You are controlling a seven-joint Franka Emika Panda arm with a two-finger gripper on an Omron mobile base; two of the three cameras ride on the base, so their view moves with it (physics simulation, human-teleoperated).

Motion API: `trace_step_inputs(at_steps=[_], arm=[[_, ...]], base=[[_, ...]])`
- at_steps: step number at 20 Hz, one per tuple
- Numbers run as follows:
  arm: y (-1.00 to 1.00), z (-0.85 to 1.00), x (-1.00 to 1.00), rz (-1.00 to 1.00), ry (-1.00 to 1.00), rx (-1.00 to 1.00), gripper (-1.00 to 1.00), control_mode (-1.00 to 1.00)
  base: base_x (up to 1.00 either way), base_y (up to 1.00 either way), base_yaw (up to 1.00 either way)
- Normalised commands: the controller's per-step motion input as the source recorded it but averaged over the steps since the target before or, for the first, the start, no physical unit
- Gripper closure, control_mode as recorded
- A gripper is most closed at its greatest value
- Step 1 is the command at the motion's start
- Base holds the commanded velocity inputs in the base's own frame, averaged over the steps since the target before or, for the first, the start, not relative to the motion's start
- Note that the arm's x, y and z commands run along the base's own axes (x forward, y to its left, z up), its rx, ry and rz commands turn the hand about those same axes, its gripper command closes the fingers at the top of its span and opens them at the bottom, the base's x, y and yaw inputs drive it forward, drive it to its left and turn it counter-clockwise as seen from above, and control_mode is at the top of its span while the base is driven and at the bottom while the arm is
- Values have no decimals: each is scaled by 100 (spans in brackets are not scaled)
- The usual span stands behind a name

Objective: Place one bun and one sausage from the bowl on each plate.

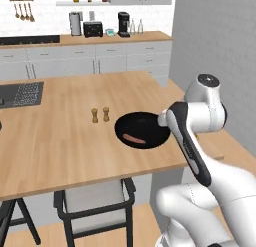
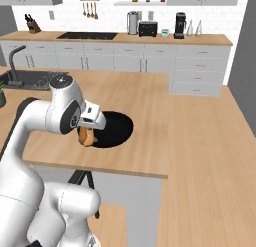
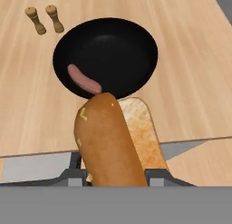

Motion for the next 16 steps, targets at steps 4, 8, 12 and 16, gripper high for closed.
trace_step_inputs(at_steps=[4,8,12,16], arm=[[1,9,-21,4,0,0,100,-100],[0,0,0,0,0,0,100,100],[0,0,0,0,0,0,100,100],[0,0,0,0,0,0,100,100]], base=[[0,0,0],[-74,7,2],[-75,97,0],[-26,100,0]])
